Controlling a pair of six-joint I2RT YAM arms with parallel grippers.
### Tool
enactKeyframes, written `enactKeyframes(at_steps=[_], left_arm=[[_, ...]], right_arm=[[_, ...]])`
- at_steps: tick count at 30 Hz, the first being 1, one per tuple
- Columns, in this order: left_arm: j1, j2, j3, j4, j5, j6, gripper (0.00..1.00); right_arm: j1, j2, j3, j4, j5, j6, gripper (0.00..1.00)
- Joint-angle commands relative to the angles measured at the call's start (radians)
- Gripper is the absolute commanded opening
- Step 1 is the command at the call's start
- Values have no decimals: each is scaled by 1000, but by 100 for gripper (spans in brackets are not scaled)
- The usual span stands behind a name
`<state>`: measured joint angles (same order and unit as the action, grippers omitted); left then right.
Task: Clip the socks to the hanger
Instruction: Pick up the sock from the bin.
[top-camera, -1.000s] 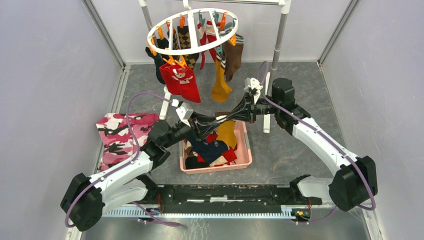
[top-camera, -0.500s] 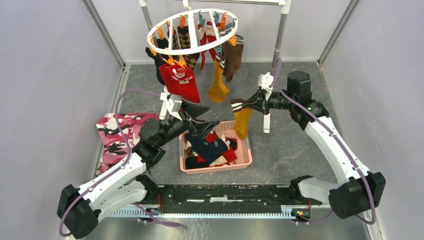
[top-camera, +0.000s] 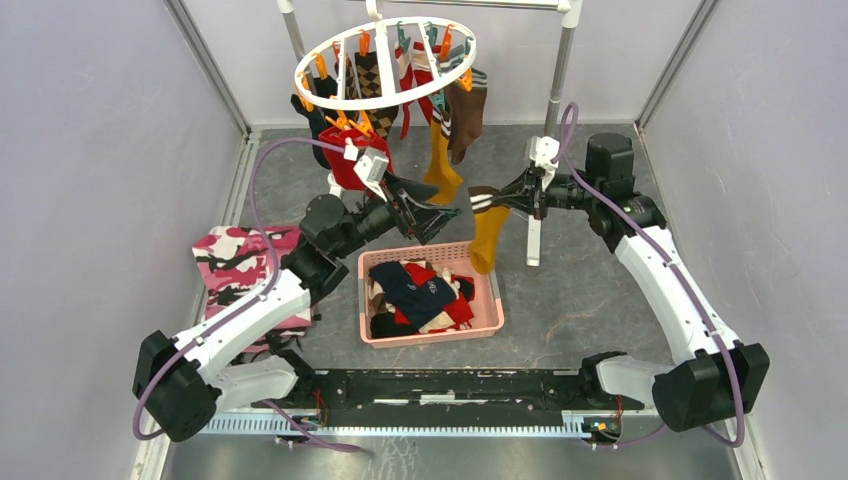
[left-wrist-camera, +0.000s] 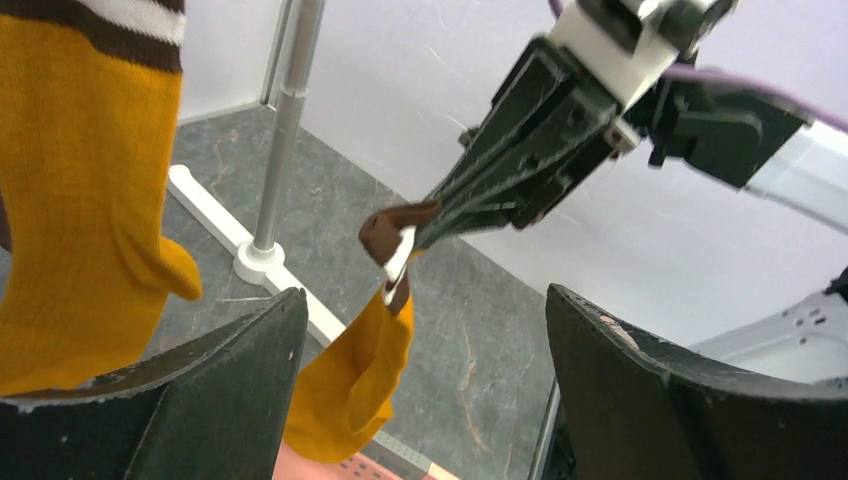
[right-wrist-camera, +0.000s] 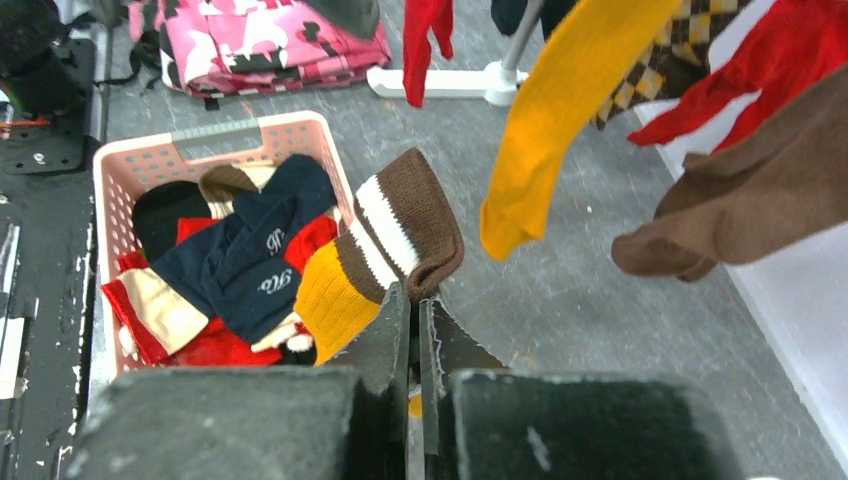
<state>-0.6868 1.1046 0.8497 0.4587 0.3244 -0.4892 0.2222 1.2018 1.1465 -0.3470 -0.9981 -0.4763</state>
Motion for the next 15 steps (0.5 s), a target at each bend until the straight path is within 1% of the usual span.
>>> enactKeyframes(at_steps=[1,4,6,10,13,15], left_arm=[[1,18,-48,113,99,102,93],[2,47,-91,223,129,114,91],[3,76,-92,259,129,93,90],[3,150,-54,298,131,25,83],[3,193,-35,371,133,-32,78],[3,223,-20,401,131,-64,73]], right_arm=[[1,29,91,27,-97,-3,0],[0,42,109,54,-124,21,0],[0,46,112,88,-135,47,0],[4,51,110,131,-158,79,0],[9,53,110,139,-156,88,0],[9,52,108,141,-155,90,0]])
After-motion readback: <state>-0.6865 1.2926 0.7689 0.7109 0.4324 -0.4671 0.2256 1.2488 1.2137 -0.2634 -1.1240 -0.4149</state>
